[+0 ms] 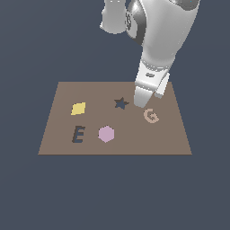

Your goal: Insert a designated object into the corresponding slot on a board.

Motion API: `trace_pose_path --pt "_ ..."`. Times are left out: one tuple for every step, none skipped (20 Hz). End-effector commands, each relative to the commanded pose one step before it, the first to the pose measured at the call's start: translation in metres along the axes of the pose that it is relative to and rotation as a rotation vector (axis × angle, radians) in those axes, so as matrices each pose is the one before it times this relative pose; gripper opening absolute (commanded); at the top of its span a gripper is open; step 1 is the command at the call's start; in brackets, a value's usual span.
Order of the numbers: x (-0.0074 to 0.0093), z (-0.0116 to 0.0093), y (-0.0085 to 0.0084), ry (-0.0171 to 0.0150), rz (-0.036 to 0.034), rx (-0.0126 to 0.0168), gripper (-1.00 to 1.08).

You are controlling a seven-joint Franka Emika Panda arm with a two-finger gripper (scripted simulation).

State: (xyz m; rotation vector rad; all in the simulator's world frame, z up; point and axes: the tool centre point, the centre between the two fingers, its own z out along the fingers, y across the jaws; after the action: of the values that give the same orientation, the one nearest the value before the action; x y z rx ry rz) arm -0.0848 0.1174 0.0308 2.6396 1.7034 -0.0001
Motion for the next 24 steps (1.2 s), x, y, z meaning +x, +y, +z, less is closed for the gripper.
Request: trace_pose_path --pt "0.00002 0.00088 -0.00013 -0.00001 -0.00043 0.00009 -1.0" --pt "0.0 0.0 0.0 0.0 0.0 0.0 -1.0" --pt "0.0 0.0 0.0 0.0 0.0 0.0 -1.0" --pt "0.0 0.0 0.0 0.0 0.0 0.0 -1.0" --pt "0.0 0.0 0.0 0.0 0.0 0.0 -1.0" --pt "0.0 0.0 0.0 0.0 0.0 0.0 -1.0" --pt "0.0 0.0 0.0 0.0 0.0 0.0 -1.0" --pt "0.0 0.0 0.0 0.0 0.0 0.0 -1.0" --pt "0.00006 -0.00079 0.00056 0.00051 0.00017 -0.00136 -1.0" --pt "0.00004 -0.00062 -0.00002 0.0 0.0 0.0 -1.0" --pt "0.00005 -0.00152 -0.00002 -0.00019 0.00013 0.00065 -1.0" --pt "0.00006 -0.00162 -0.00004 -0.00014 0.00008 0.00046 -1.0" --pt "0.00003 -0.00062 -0.00003 0.0 0.0 0.0 -1.0" --pt "-0.00018 0.00153 -0.00007 0.0 0.0 0.0 -1.0" --pt "0.00008 0.0001 0.0 -0.00014 0.00066 0.00012 -1.0" --pt "0.00009 -0.00001 0.00008 0.00001 0.00229 0.0 -1.0" --pt "0.00014 -0.00001 0.00014 0.0 0.00384 0.00001 -1.0" --pt "0.0002 -0.00002 0.00019 0.0 0.00537 0.00001 -1.0" --pt "0.00025 -0.00002 0.00024 0.00001 0.00691 0.00001 -1.0" --pt "0.0003 -0.00003 0.0003 0.00001 0.00846 0.00002 -1.0" --pt "0.00036 -0.00003 0.00035 0.00001 0.00999 0.00002 -1.0" --pt "0.00042 -0.00003 0.0004 0.00001 0.01154 0.00002 -1.0" --pt "0.00047 -0.00004 0.00046 0.00001 0.01309 0.00002 -1.0" --pt "0.00053 -0.00004 0.00051 0.00001 0.01465 0.00003 -1.0"
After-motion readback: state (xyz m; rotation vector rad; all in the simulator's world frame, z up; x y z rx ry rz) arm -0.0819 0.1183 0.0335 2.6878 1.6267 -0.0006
